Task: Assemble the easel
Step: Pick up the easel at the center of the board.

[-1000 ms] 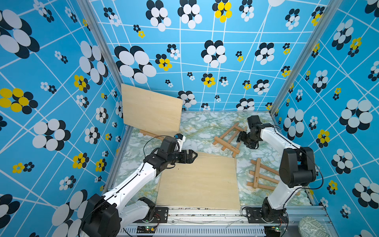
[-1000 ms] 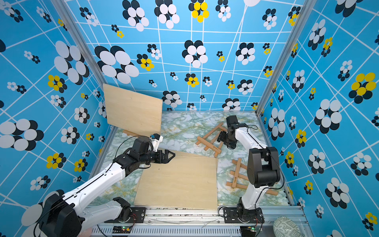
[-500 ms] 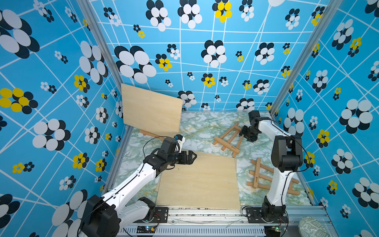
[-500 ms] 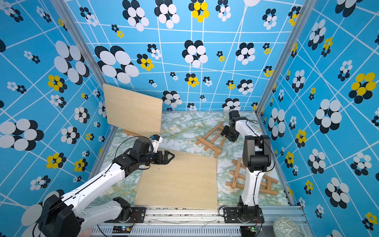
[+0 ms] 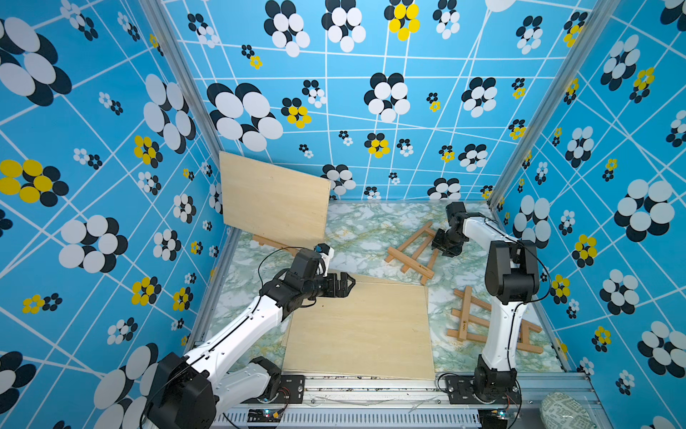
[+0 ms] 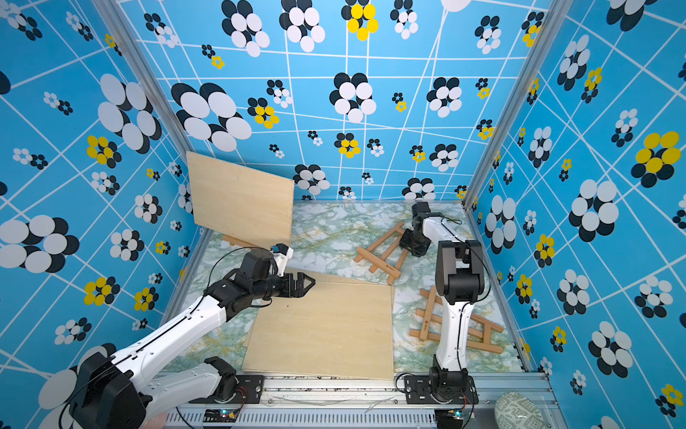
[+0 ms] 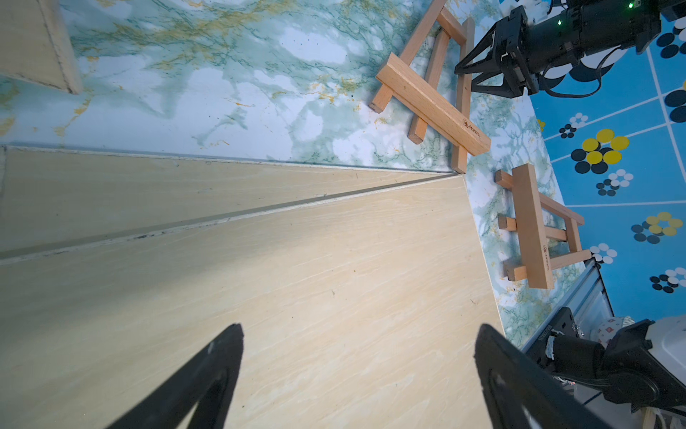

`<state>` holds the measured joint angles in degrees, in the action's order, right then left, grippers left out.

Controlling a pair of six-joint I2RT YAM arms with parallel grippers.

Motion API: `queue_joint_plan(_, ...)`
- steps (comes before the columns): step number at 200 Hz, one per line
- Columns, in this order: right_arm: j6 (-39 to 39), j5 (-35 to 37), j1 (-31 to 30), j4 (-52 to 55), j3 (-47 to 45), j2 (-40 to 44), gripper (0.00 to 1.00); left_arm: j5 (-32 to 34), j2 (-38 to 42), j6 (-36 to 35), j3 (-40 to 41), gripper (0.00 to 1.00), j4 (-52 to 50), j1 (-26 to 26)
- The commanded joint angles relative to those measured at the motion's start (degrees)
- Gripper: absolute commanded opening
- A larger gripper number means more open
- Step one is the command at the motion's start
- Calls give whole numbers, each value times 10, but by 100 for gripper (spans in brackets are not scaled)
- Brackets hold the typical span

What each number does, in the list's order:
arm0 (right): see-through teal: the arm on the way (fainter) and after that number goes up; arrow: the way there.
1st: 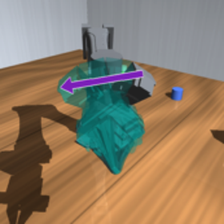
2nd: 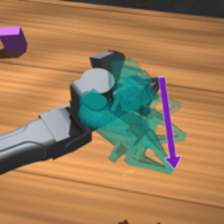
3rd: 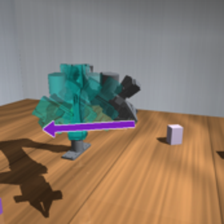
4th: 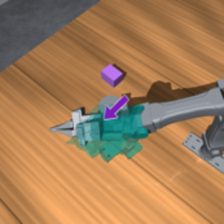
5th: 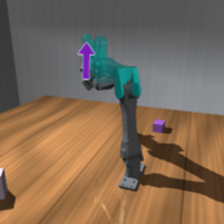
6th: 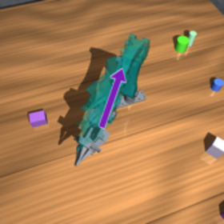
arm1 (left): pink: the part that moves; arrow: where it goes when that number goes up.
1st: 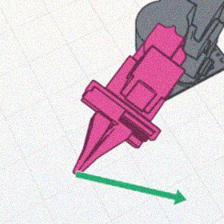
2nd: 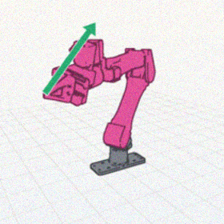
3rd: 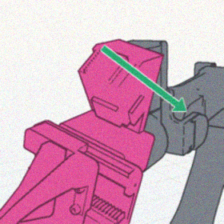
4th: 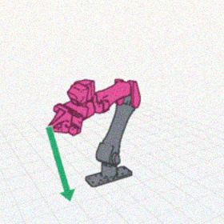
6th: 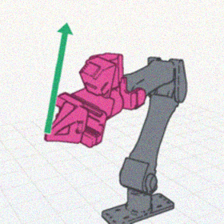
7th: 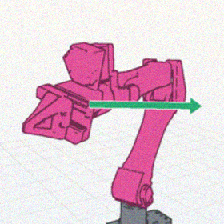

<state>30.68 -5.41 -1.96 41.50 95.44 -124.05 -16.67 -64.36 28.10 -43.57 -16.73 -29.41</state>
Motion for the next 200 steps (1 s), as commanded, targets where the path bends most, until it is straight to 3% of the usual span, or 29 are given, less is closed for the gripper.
queue_joint_plan(1,-9,13,-3,27,34,-29,47,12,9,7,13,99,3,-4)
queue_joint_plan(45,-12,27,-6,59,74,-57,31,24,13,9,20,99,11,-3)
queue_joint_plan(77,-12,43,-10,48,68,-35,8,28,18,10,26,99,13,-2)
queue_joint_plan(92,-13,63,-15,47,66,-15,3,26,20,13,29,99,14,-2)
queue_joint_plan(136,-18,156,-42,40,68,73,0,23,32,25,38,99,20,-3)
queue_joint_plan(159,-32,226,-93,23,82,111,0,24,41,27,43,99,16,-3)
queue_joint_plan(200,-45,284,-126,-22,124,121,0,27,50,26,43,99,-2,-3)
